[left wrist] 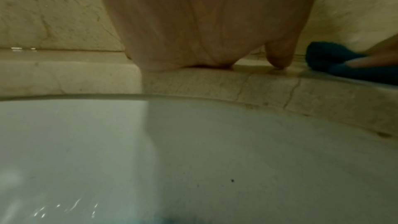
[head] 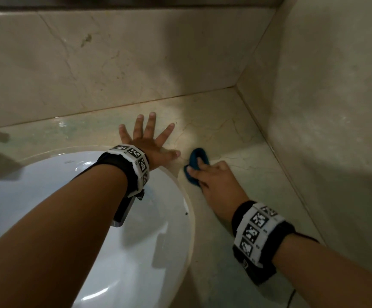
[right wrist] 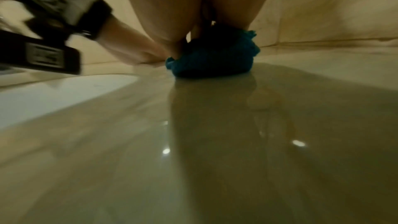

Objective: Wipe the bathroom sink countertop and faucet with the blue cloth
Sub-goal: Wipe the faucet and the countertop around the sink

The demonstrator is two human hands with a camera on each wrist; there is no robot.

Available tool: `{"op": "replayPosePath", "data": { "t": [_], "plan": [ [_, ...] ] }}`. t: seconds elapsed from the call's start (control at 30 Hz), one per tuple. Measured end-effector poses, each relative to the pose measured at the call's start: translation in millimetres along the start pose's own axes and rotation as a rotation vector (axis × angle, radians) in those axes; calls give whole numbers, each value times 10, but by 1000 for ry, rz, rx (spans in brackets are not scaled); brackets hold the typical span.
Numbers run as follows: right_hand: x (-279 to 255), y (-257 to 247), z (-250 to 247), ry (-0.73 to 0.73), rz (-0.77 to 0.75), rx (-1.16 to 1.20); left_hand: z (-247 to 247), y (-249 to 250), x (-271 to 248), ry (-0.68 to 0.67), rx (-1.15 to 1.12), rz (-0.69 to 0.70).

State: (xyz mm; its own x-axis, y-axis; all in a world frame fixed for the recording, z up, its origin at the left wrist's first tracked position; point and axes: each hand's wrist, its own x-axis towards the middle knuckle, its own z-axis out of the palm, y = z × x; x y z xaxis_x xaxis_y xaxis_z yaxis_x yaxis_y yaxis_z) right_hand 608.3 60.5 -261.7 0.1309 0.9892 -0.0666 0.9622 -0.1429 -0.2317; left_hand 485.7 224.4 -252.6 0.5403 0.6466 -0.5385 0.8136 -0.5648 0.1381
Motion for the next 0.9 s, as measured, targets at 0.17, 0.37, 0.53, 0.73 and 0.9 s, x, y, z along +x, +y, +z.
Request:
{"op": "replayPosePath", "data": {
  "t": [0.17, 0.37, 0.53, 0.73, 0.9],
  "plan": [
    [-177, -242, 83, -58, -92, 108, -14, 4, -19, -7, 20, -6],
    [-123, -279, -219, -167, -93, 402, -8, 11, -17, -3, 22, -11],
    [164, 220, -493, 119, 105, 331, 11, 1, -6, 7, 11, -10],
    [393, 849, -309, 33, 232, 59, 7, -11, -17, -1, 12, 0],
    [346, 739, -289, -62, 260, 131, -8, -17, -18, -4, 11, 7]
  ]
}}
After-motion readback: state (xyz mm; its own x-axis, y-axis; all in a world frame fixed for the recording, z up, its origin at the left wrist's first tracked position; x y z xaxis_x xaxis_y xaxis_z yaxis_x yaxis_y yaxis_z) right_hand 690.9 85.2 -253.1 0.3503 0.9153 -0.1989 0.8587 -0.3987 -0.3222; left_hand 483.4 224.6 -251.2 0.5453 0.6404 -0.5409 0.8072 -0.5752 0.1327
